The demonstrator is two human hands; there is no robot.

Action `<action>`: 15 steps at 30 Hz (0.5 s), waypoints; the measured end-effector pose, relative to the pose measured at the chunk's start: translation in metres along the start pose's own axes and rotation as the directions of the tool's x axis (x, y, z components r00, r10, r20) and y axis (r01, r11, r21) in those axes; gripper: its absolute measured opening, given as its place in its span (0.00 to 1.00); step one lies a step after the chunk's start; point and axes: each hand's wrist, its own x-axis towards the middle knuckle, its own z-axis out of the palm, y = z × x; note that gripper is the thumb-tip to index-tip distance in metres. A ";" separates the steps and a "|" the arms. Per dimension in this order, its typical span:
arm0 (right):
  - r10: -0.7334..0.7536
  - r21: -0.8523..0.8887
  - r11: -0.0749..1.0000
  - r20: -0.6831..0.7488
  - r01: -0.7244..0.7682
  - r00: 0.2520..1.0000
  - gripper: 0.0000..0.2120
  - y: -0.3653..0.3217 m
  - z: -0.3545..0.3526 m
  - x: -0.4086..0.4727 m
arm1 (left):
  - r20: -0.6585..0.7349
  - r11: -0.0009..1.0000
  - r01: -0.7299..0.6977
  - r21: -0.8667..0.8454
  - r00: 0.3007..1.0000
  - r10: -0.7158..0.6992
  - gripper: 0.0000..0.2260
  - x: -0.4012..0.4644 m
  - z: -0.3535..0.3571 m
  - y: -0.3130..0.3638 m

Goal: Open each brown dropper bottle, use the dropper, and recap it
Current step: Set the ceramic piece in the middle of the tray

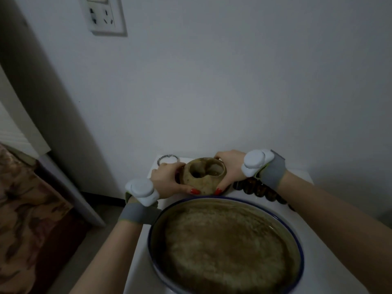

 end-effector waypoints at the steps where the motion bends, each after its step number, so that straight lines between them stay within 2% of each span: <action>1: 0.005 -0.013 1.000 -0.009 -0.005 1.000 0.34 -0.001 -0.001 -0.001 | -0.008 1.000 0.004 -0.001 1.000 -0.004 0.43 -0.001 0.000 0.001; 5: 0.033 -0.102 0.994 -0.011 -0.034 0.999 0.41 -0.003 -0.002 -0.002 | -0.005 0.998 0.012 -0.063 1.000 -0.012 0.39 -0.001 0.000 0.000; 9: 0.016 -0.086 0.996 -0.047 -0.020 0.999 0.40 -0.002 0.000 -0.005 | -0.013 0.989 0.019 -0.149 1.000 -0.021 0.36 -0.001 0.003 -0.001; 15: 0.005 -0.061 0.998 -0.083 -0.010 0.997 0.38 -0.003 0.000 -0.009 | -0.038 0.986 0.001 -0.169 0.999 -0.007 0.35 0.000 0.006 -0.002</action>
